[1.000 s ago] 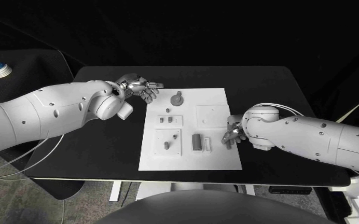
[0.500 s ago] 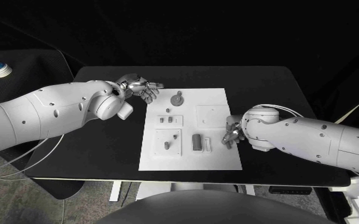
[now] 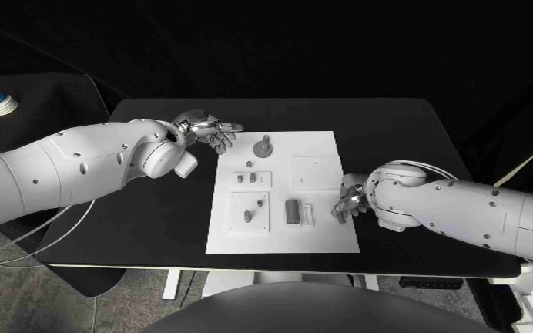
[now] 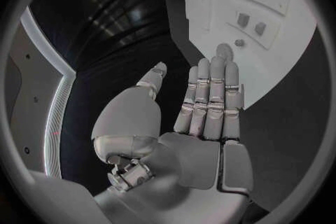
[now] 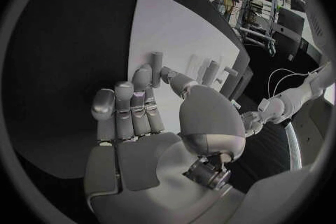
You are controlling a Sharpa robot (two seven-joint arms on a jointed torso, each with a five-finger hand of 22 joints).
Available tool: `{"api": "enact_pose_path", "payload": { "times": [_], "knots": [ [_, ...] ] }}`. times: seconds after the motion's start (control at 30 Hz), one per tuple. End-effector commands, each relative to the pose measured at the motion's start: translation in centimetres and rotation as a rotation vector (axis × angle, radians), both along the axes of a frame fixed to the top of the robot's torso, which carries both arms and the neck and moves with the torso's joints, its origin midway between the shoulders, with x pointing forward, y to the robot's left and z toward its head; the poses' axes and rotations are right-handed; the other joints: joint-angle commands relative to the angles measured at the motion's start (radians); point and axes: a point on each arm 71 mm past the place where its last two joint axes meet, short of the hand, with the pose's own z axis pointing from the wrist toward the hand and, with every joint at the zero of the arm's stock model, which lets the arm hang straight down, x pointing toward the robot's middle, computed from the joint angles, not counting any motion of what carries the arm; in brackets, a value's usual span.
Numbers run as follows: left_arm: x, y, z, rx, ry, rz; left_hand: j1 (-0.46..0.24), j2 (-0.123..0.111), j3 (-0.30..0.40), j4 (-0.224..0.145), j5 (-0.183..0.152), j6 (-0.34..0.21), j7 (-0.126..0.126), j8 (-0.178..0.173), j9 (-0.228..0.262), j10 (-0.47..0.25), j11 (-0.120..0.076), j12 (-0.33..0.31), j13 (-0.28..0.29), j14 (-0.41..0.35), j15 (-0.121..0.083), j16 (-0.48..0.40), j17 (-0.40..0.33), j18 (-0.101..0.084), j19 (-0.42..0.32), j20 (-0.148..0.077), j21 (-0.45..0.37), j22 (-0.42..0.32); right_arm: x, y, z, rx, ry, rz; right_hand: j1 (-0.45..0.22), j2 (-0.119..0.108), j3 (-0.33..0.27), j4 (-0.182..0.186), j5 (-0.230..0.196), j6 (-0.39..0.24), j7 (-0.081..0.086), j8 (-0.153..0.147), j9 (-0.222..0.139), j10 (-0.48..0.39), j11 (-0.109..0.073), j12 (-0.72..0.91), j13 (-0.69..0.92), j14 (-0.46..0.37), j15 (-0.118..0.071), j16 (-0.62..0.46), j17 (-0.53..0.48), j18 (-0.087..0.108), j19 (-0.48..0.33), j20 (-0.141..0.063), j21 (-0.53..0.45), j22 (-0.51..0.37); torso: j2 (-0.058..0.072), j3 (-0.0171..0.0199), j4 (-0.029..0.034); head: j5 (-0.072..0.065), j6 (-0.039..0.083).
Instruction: Assemble the parts on the task board
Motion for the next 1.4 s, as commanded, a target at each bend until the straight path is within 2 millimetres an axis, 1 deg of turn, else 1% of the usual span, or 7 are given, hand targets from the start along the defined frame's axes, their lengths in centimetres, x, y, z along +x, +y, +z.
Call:
{"api": "enact_pose_path", "payload": {
  "times": [0.03, 0.13, 0.3, 0.63, 0.73, 0.97, 1.4],
  "knots": [
    [0.0, -0.2, 0.1, -0.004, 0.000, -0.013, 0.006, -0.005, 0.004, 0.003, -0.003, -0.007, -0.003, 0.006, -0.001, -0.005, -0.001, -0.005, 0.001, -0.008, 0.001, -0.005, 0.002, 0.019, -0.009, 0.000, -0.004, 0.000, -0.6, -0.4, -0.4, 0.036, 0.049, -0.062, 0.035, 0.029, 0.019, -0.014, 0.004, -0.003, 0.002, 0.001, -0.131, 0.005, -0.003, 0.004, 0.000, 0.005, -0.005, 0.004, 0.001, 0.085, -0.001, -0.007, 0.132, 0.002, 0.000, 0.0000, 0.0004, 0.000, 0.000],
    [0.0, -0.2, 0.1, -0.004, 0.001, -0.013, 0.006, -0.005, 0.005, 0.003, -0.003, -0.007, -0.003, 0.006, -0.001, -0.006, -0.001, -0.005, 0.001, -0.008, 0.001, -0.005, 0.002, 0.019, -0.009, 0.000, -0.004, 0.000, -0.5, -0.2, 0.0, 0.063, 0.056, -0.083, 0.035, 0.028, 0.019, -0.014, 0.004, -0.002, 0.002, 0.001, -0.131, 0.005, -0.003, 0.004, 0.000, 0.005, -0.005, 0.004, 0.001, 0.085, -0.001, -0.007, 0.132, 0.002, 0.000, 0.0001, -0.0002, -0.001, 0.000],
    [0.0, -0.3, 0.1, -0.004, 0.002, -0.017, 0.006, -0.004, 0.005, 0.003, -0.003, -0.007, -0.003, 0.006, -0.001, -0.006, -0.001, -0.005, 0.001, -0.008, 0.001, -0.005, 0.002, 0.019, -0.010, 0.000, -0.004, 0.000, -0.4, 0.2, 0.5, 0.120, 0.057, -0.134, 0.024, 0.021, 0.014, -0.007, 0.002, 0.002, 0.002, 0.003, -0.130, 0.008, -0.003, 0.006, 0.000, 0.009, -0.004, 0.006, 0.002, 0.085, 0.002, -0.005, 0.134, 0.004, 0.000, -0.0004, 0.0004, -0.002, 0.000],
    [0.0, -0.4, 0.1, -0.003, 0.004, -0.020, 0.007, -0.005, 0.005, 0.002, -0.003, -0.007, -0.003, 0.006, -0.001, -0.006, -0.001, -0.005, 0.001, -0.008, 0.001, -0.005, 0.002, 0.019, -0.010, 0.000, -0.004, 0.000, -0.6, 2.4, 0.7, 0.202, 0.064, -0.160, 0.019, 0.018, 0.012, -0.005, 0.001, 0.003, 0.002, 0.003, -0.129, 0.009, -0.003, 0.007, 0.000, 0.010, -0.004, 0.006, 0.002, 0.085, 0.003, -0.005, 0.134, 0.004, 0.000, -0.0005, 0.0007, -0.003, 0.000],
    [0.0, -0.4, 0.1, -0.003, 0.003, -0.020, 0.007, -0.005, 0.006, 0.002, -0.003, -0.007, -0.003, 0.006, -0.001, -0.006, -0.001, -0.005, 0.001, -0.008, 0.001, -0.005, 0.002, 0.019, -0.010, 0.000, -0.004, 0.000, -0.6, 3.1, 0.7, 0.216, 0.062, -0.157, 0.015, 0.016, 0.011, -0.004, 0.000, 0.003, 0.002, 0.003, -0.129, 0.010, -0.003, 0.007, -0.001, 0.011, -0.004, 0.006, 0.002, 0.085, 0.004, -0.004, 0.134, 0.005, 0.000, -0.0004, 0.0009, -0.004, 0.000],
    [0.0, -0.4, 0.1, -0.002, 0.004, -0.021, 0.007, -0.005, 0.006, 0.002, -0.003, -0.007, -0.003, 0.007, -0.001, -0.006, -0.001, -0.005, 0.001, -0.008, 0.001, -0.005, 0.002, 0.019, -0.010, 0.000, -0.004, 0.000, -0.4, 4.0, 0.8, 0.229, 0.048, -0.152, 0.013, 0.015, 0.010, -0.003, -0.001, 0.003, 0.002, 0.003, -0.129, 0.010, -0.003, 0.007, -0.001, 0.011, -0.004, 0.006, 0.002, 0.085, 0.004, -0.004, 0.134, 0.005, 0.001, -0.0007, 0.0011, -0.002, 0.000],
    [0.0, -0.5, 0.1, -0.002, 0.003, -0.022, 0.008, -0.005, 0.007, 0.002, -0.003, -0.007, -0.003, 0.007, -0.002, -0.006, -0.001, -0.005, 0.001, -0.009, 0.001, -0.005, 0.002, 0.019, -0.010, 0.000, -0.004, 0.000, -0.3, 5.2, 0.6, 0.233, 0.069, -0.131, 0.012, 0.015, 0.010, -0.003, -0.001, 0.003, 0.002, 0.003, -0.129, 0.010, -0.003, 0.007, -0.001, 0.011, -0.004, 0.007, 0.002, 0.085, 0.005, -0.004, 0.133, 0.005, 0.001, -0.0002, 0.0013, 0.000, 0.000]
  ]
}}
